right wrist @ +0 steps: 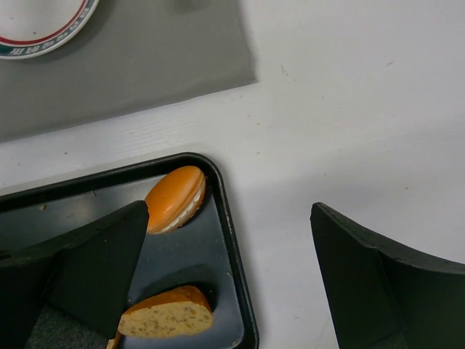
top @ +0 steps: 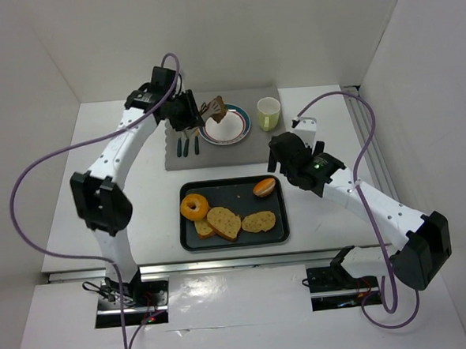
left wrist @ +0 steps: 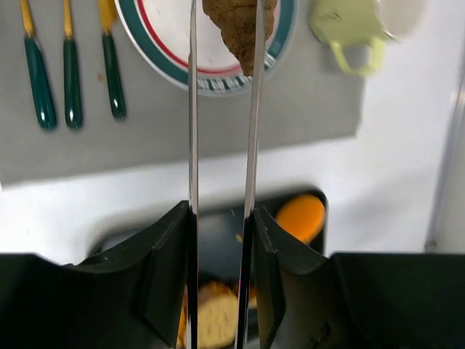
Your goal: Place the bread
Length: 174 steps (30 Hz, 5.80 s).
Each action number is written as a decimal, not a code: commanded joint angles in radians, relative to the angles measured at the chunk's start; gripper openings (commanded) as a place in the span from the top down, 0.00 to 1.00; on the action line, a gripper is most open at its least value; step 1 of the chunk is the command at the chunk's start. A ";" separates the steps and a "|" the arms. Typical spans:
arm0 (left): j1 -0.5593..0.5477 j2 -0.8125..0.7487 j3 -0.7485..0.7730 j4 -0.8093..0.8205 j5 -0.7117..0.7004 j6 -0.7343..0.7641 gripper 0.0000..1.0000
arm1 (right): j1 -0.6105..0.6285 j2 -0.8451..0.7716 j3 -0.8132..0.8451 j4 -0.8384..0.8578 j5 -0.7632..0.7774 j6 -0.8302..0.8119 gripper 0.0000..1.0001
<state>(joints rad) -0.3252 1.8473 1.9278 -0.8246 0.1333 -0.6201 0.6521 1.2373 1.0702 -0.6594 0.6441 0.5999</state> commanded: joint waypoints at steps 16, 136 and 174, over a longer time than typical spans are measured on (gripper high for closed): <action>0.015 0.188 0.074 0.111 -0.032 0.092 0.43 | -0.009 -0.009 -0.009 -0.025 0.054 0.029 0.00; -0.423 -0.580 -0.523 -0.248 -0.373 0.054 0.39 | -0.019 -0.101 -0.026 -0.023 -0.004 0.075 0.00; -0.592 -0.605 -0.639 -0.407 -0.419 -0.256 0.79 | -0.019 -0.013 -0.024 0.063 -0.075 0.038 0.00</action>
<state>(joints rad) -0.9146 1.2461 1.2278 -1.1973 -0.2626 -0.8501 0.6407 1.2160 1.0378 -0.6437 0.5632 0.6449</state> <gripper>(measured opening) 0.436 0.999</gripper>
